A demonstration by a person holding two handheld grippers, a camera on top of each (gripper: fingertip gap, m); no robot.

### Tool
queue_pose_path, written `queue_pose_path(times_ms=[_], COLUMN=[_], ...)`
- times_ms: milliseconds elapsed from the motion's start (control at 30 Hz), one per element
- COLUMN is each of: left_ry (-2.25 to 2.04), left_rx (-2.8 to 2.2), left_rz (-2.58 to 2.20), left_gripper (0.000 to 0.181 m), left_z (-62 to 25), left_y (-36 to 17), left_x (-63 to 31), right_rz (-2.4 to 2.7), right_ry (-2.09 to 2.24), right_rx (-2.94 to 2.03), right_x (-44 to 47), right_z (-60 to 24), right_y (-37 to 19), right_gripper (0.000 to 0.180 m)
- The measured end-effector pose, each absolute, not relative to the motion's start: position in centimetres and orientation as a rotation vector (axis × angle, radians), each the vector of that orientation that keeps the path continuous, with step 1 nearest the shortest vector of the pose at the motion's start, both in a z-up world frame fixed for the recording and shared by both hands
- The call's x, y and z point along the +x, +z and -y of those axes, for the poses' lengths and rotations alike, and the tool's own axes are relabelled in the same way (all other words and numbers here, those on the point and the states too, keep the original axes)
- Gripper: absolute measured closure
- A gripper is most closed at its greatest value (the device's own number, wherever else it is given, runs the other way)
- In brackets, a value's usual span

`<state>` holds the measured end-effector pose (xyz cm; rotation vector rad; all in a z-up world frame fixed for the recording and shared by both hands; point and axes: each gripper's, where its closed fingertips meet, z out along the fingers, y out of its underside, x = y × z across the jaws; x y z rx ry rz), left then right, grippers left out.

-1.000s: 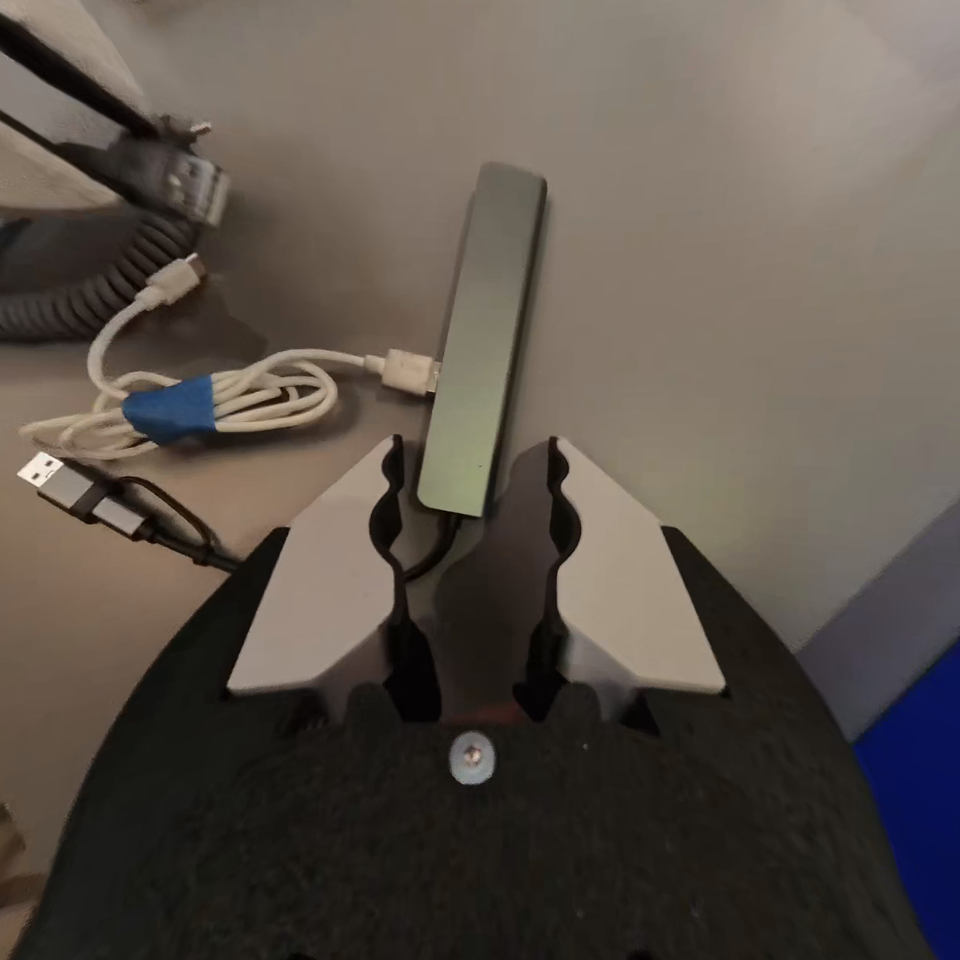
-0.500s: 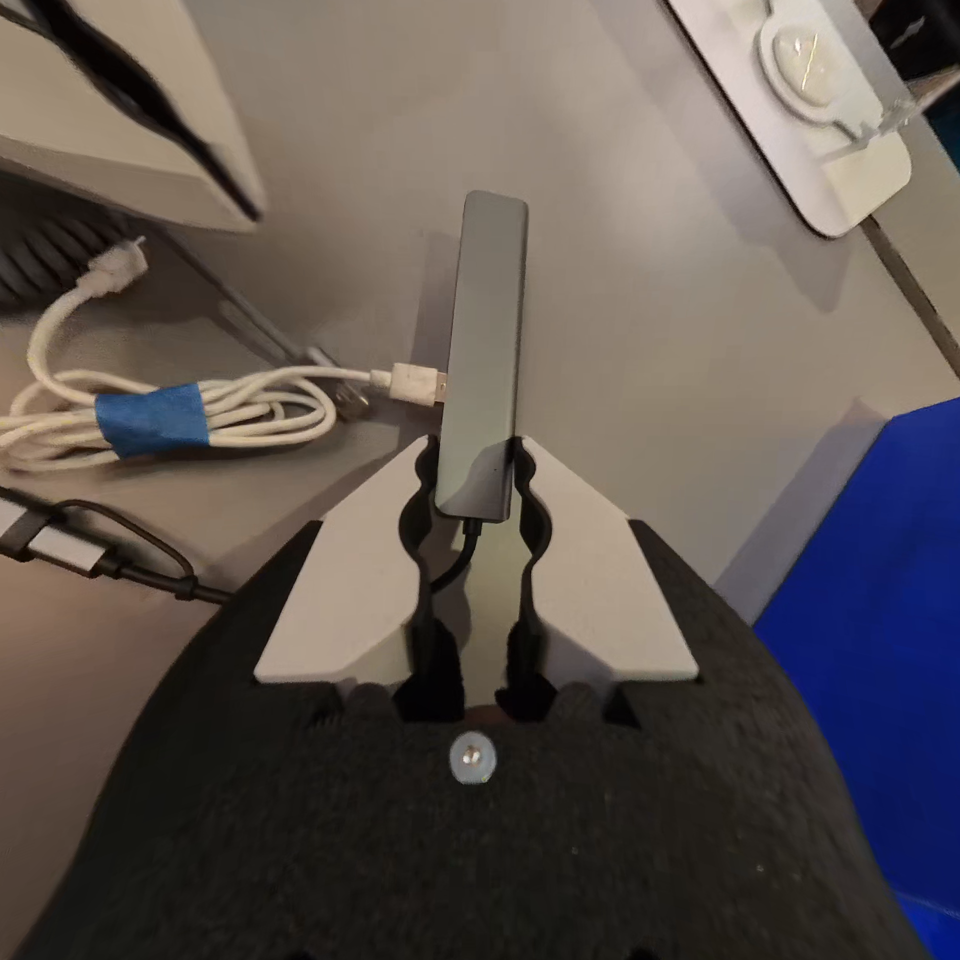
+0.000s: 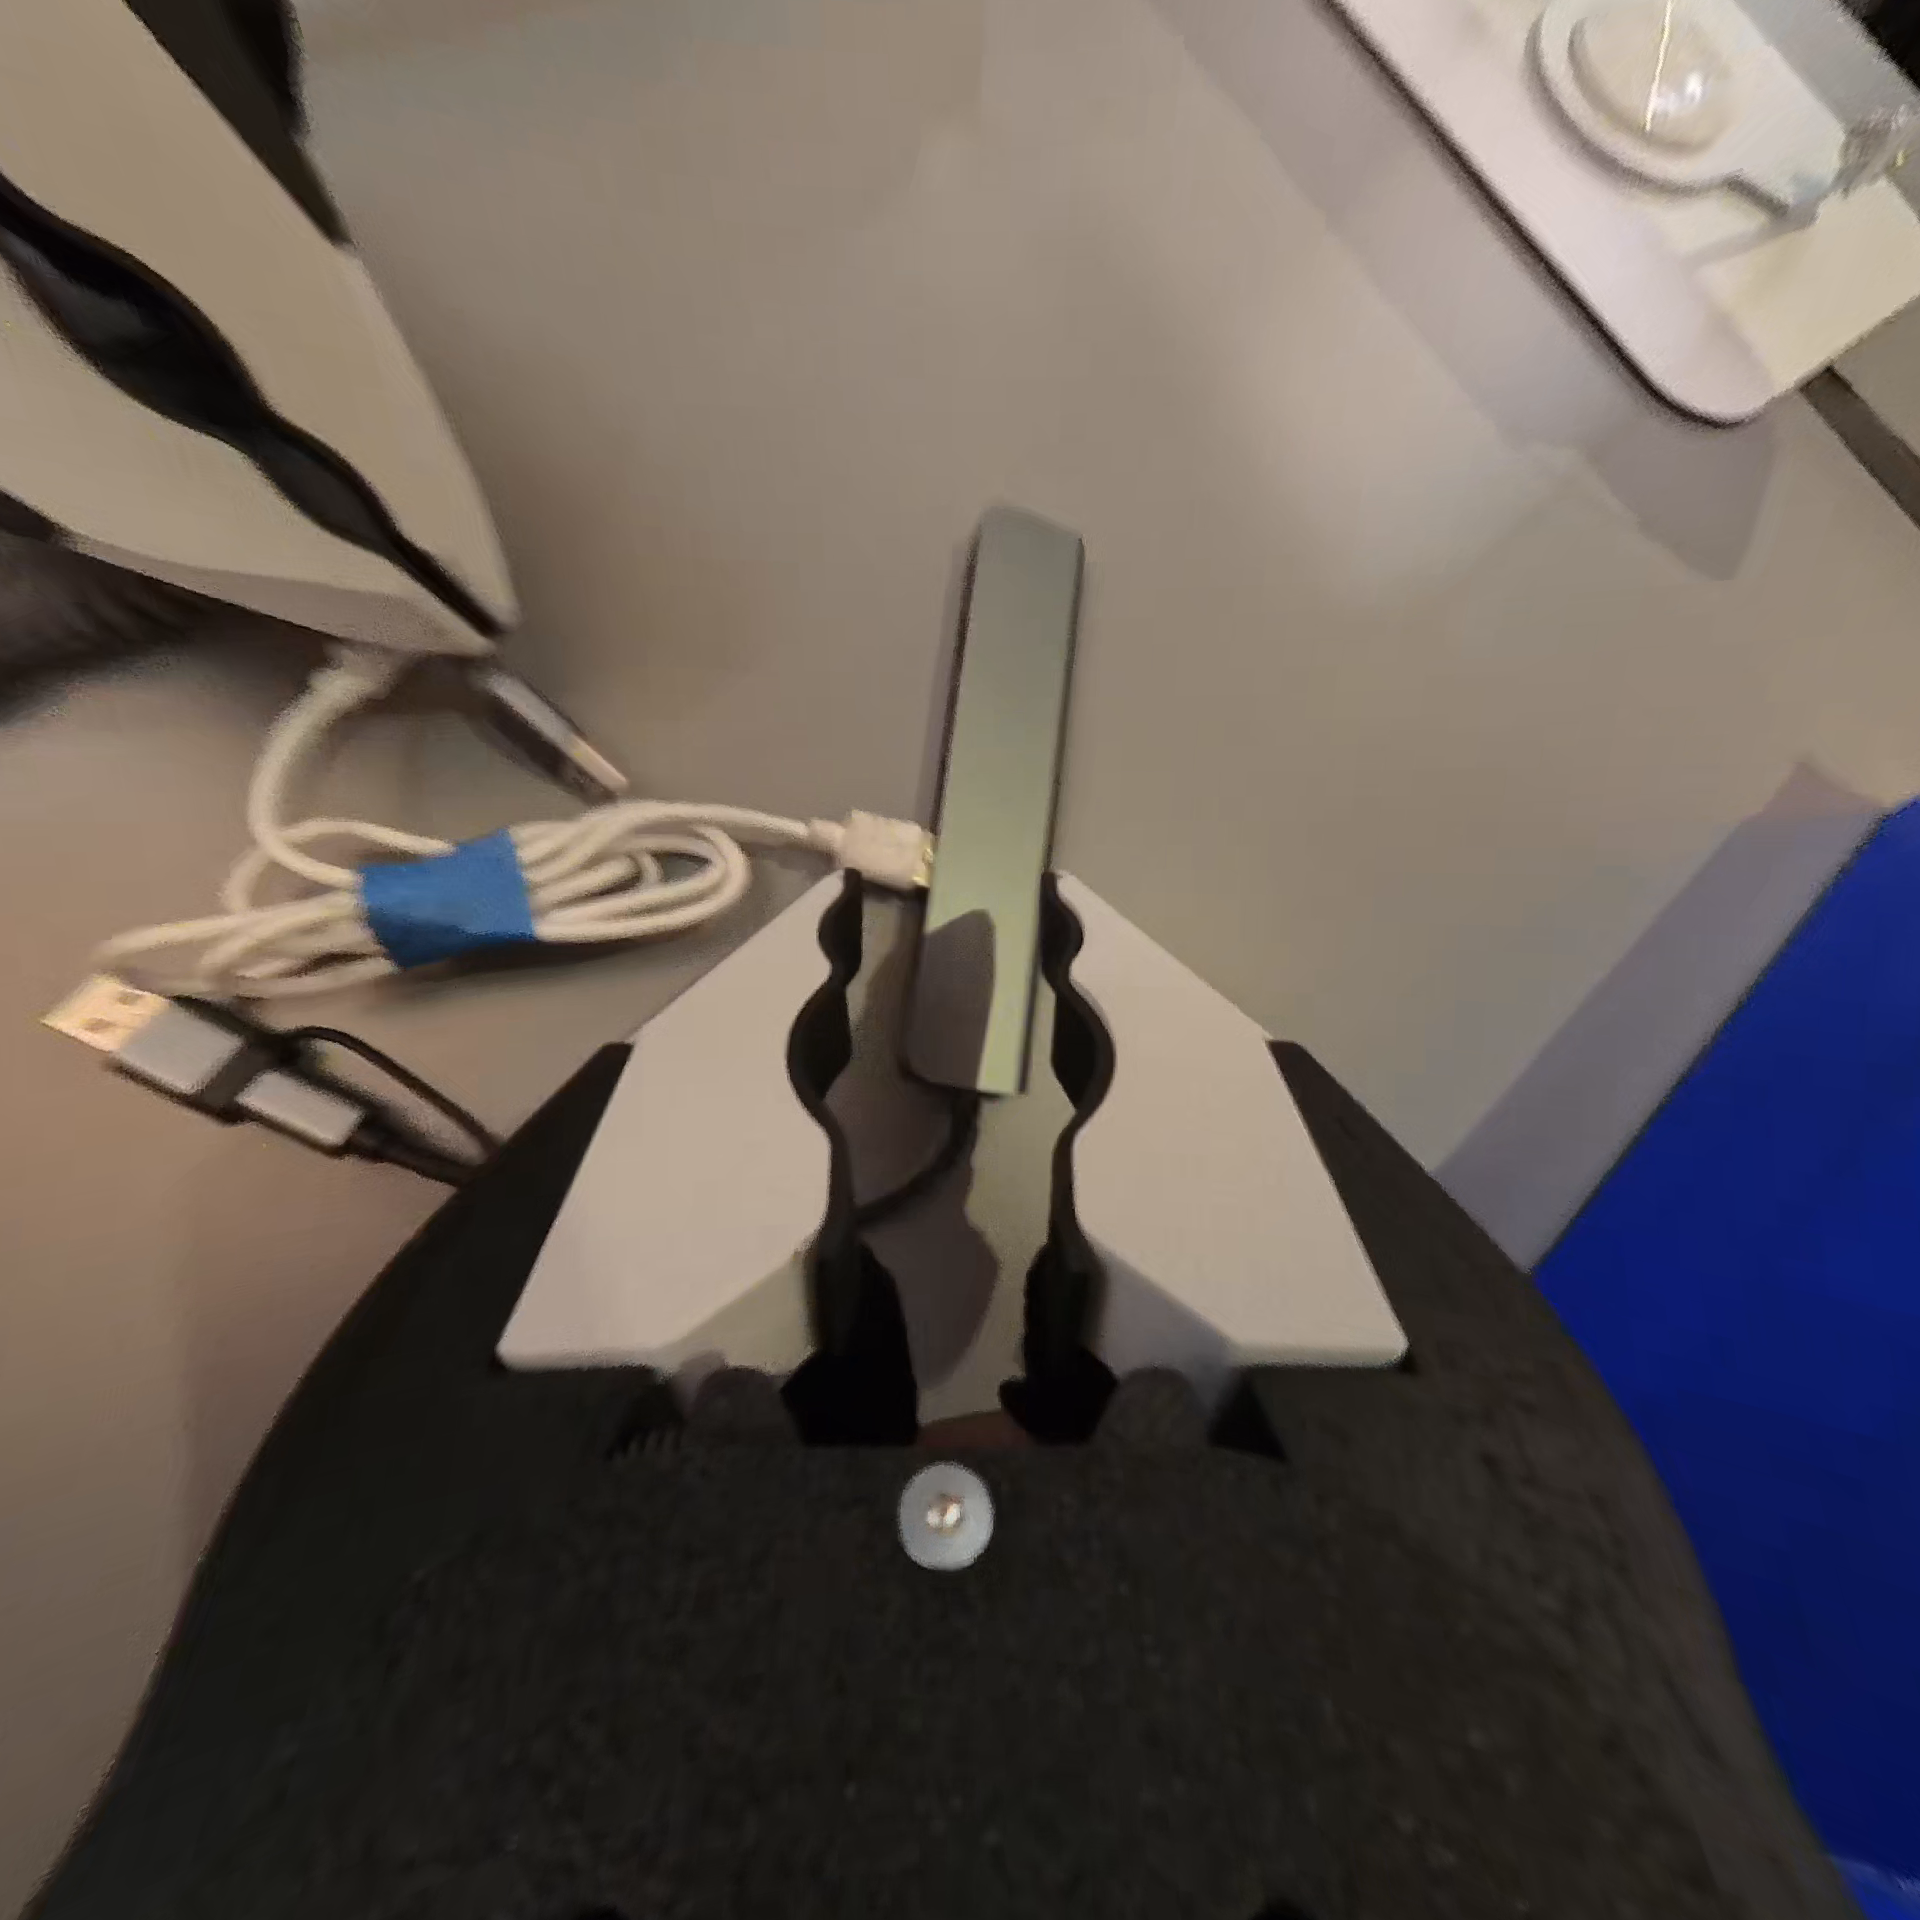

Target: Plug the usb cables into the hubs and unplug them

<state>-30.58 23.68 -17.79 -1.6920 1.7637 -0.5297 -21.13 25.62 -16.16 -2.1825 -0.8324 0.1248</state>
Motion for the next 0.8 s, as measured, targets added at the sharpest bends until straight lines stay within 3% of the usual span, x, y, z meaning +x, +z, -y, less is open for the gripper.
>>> queue_pose_path(times_ms=[33,267,500,600,800], left_ry=[-0.512,-0.859,-0.852,-0.837,-0.892], left_rx=[-1.699,-1.707,-1.647,-1.643,-1.463], left_rz=[-1.738,-1.495,-1.528,-1.547,-1.647], left_gripper=[0.181,0.181,0.181,0.164,0.137], left_z=[-24.1,-23.7,-23.4,-23.3,-21.3], left_y=[-17.5,-12.4,-12.9,-13.6,-12.8], left_x=[-30.7,-31.5,-32.4,-32.6,-32.4], right_rz=[0.828,0.727,1.261,1.316,1.32], right_ry=[0.208,0.923,0.37,0.332,0.552], right_rx=[-2.149,-2.107,-2.135,-2.127,-1.96], right_x=[-22.0,-28.2,-29.5,-29.9,-31.1], right_z=[-25.4,-22.4,-23.9,-23.5,-22.0], right_y=[-15.4,-13.9,-18.1,-18.8,-14.9], right_gripper=[0.146,0.14,0.141,0.164,0.165])
